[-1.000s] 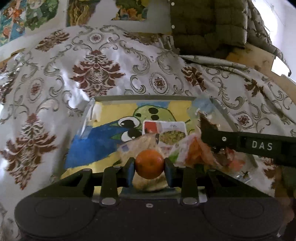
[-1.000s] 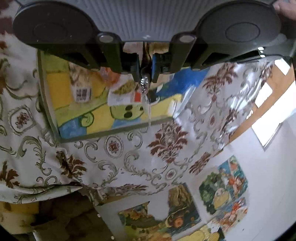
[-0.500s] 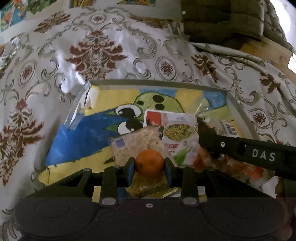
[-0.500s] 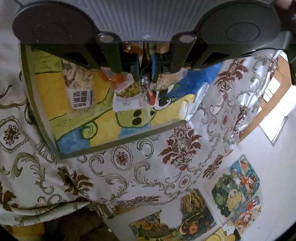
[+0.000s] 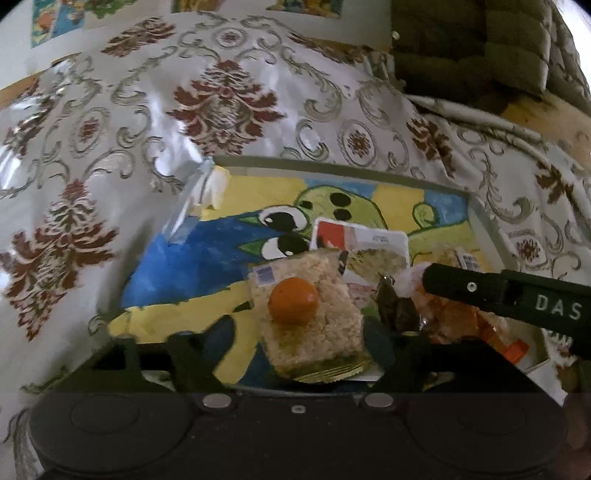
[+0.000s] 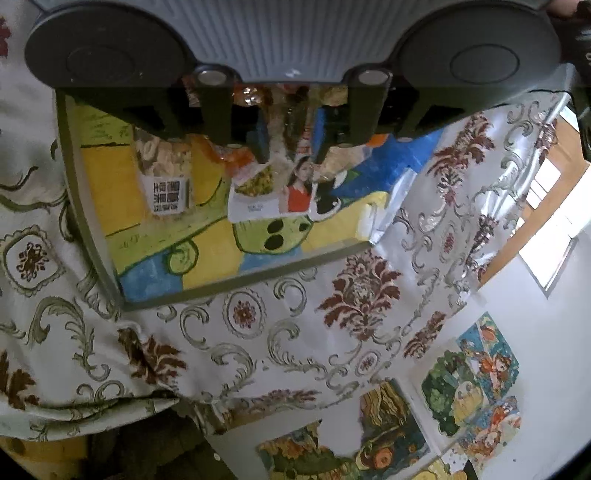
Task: Organize snacks
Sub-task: 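Lower the orange and brown packet into the tray and open both tools, then withdraw both tools from the tray toward the remaining snacks, then move left tool onto the blue-white tube while right tool moves onto green stick snack, then close left tool on the blue-white tube while right tool closes on green stick, then lift and carry the tube and green stick with both tools over the tray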
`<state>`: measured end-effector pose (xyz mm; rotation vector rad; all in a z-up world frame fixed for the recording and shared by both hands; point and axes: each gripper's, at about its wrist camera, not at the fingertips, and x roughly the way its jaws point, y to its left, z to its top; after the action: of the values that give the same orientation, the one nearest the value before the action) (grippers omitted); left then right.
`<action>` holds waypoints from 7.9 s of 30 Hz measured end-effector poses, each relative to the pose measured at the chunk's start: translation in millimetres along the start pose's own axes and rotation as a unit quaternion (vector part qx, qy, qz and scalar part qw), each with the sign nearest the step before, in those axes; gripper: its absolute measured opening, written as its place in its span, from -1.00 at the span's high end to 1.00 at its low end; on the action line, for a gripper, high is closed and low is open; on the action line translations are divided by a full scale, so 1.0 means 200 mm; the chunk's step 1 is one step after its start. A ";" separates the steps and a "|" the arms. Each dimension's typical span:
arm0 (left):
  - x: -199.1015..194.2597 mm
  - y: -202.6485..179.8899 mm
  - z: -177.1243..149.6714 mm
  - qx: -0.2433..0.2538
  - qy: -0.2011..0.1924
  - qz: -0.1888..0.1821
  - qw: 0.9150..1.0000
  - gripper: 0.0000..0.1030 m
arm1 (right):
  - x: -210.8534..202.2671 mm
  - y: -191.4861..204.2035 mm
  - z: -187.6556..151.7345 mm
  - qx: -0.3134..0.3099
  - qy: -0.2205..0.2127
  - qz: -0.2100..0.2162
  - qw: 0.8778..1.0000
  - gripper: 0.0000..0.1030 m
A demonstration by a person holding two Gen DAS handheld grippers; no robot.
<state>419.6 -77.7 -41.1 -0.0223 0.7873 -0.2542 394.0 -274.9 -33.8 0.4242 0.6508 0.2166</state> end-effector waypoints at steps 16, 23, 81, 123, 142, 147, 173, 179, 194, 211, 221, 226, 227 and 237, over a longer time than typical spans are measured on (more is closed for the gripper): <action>-0.58 0.08 -0.07 -0.040 -0.089 0.033 0.995 -0.98 | -0.46 0.16 0.01 -0.078 -0.091 -0.013 0.993 -0.66; -0.82 0.06 -0.14 -0.031 -0.131 0.043 0.990 -0.98 | -0.68 0.29 -0.06 -0.130 -0.135 -0.011 0.982 -0.99; -1.30 0.07 -1.03 -0.059 -0.058 0.073 0.994 -0.98 | -1.28 0.40 -0.91 -0.147 -0.062 -0.144 0.976 -1.00; -1.07 0.20 -0.73 0.001 -0.060 0.079 0.995 -0.98 | -1.03 0.43 -0.81 -0.150 -0.006 -0.105 0.983 -1.00; -0.84 0.49 -0.54 -0.029 -0.053 0.072 0.996 -0.98 | -0.65 0.48 -0.79 -0.170 0.036 -0.105 0.979 -1.00; -0.77 0.54 -0.55 -0.070 -0.022 0.052 0.996 -0.98 | -0.59 0.52 -0.81 -0.193 0.038 -0.100 0.975 -1.00; -0.50 0.38 -0.65 -0.072 0.042 -0.073 0.994 -0.05 | -0.24 0.69 -0.92 -0.273 0.034 -0.083 0.958 -0.19; -0.44 0.41 -0.66 -0.105 0.071 -0.076 0.989 -0.02 | -0.22 0.72 -0.95 -0.260 0.061 -0.074 0.961 0.06; -0.42 0.43 -0.67 -0.122 0.071 -0.085 0.986 0.33 | -0.31 0.71 -0.90 -0.254 0.068 -0.114 0.958 0.51; -0.38 0.41 -0.66 -0.139 0.070 -0.145 0.977 0.71 | -0.21 0.60 -0.88 -0.193 0.091 -0.069 0.974 0.45; -0.39 0.35 -0.66 -0.116 0.077 -0.182 0.973 0.66 | -0.21 0.58 -0.88 -0.181 0.092 -0.066 0.977 0.44; -0.36 0.39 -0.67 -0.132 0.091 -0.181 0.970 0.78 | -0.21 0.59 -0.89 -0.186 0.092 -0.070 0.976 0.45; -0.36 0.39 -0.67 -0.134 0.093 -0.181 0.970 0.79 | -0.21 0.59 -0.89 -0.185 0.093 -0.070 0.976 0.44; -0.36 0.36 -0.65 -0.113 0.089 -0.170 0.975 0.81 | -0.20 0.58 -0.89 -0.179 0.094 -0.066 0.977 0.51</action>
<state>295.1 19.2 -91.5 -0.3560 0.9868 -0.4958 244.2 -128.5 -86.4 0.0139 0.8048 0.2441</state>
